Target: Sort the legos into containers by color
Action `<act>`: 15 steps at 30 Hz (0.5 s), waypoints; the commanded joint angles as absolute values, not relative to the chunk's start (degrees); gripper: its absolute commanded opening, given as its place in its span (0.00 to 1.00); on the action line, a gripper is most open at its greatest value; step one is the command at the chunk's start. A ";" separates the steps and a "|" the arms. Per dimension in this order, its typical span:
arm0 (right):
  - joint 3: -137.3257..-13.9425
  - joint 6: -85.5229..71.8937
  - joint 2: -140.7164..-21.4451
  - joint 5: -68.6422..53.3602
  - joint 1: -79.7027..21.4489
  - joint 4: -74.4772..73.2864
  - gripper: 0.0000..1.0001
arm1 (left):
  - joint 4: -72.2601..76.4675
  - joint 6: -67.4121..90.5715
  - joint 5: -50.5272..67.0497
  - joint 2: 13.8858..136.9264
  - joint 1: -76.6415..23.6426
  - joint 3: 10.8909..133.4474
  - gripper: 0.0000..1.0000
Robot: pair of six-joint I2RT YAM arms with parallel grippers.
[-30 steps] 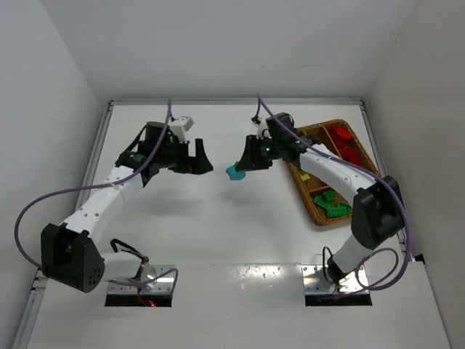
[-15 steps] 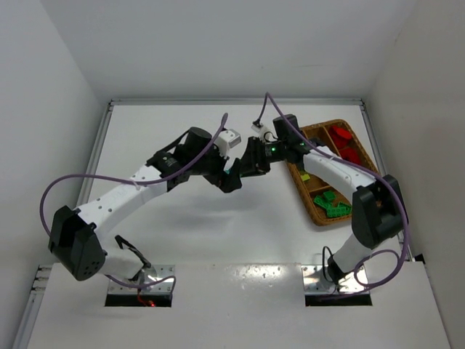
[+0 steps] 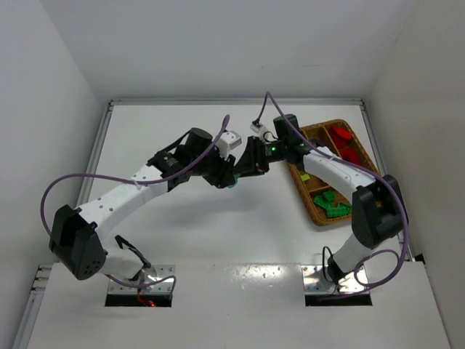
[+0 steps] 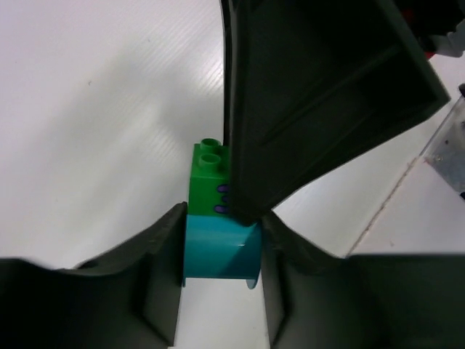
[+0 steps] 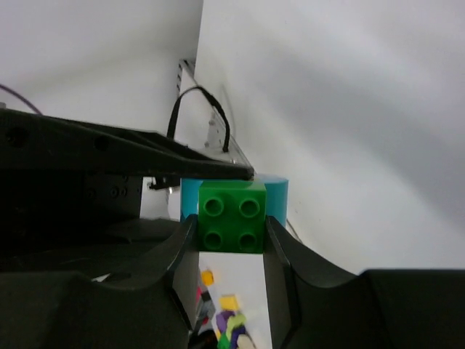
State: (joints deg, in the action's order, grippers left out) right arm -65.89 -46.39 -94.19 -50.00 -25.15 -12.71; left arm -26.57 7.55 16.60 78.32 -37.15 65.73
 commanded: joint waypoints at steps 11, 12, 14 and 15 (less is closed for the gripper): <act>-65.13 -45.53 -86.84 -35.13 -9.77 -21.34 0.04 | -26.98 5.54 19.51 76.99 -34.37 67.32 0.00; -65.13 -44.92 -86.23 -29.85 -8.36 -24.49 0.04 | -26.98 6.23 19.51 76.99 -34.37 67.32 0.00; -63.30 -46.22 -84.04 -13.90 -4.06 -31.89 0.04 | -26.98 7.46 19.51 76.99 -33.84 67.93 0.00; -61.45 -47.19 -80.28 -9.19 -2.48 -33.21 0.04 | -26.98 8.25 19.51 77.51 -33.84 68.72 0.00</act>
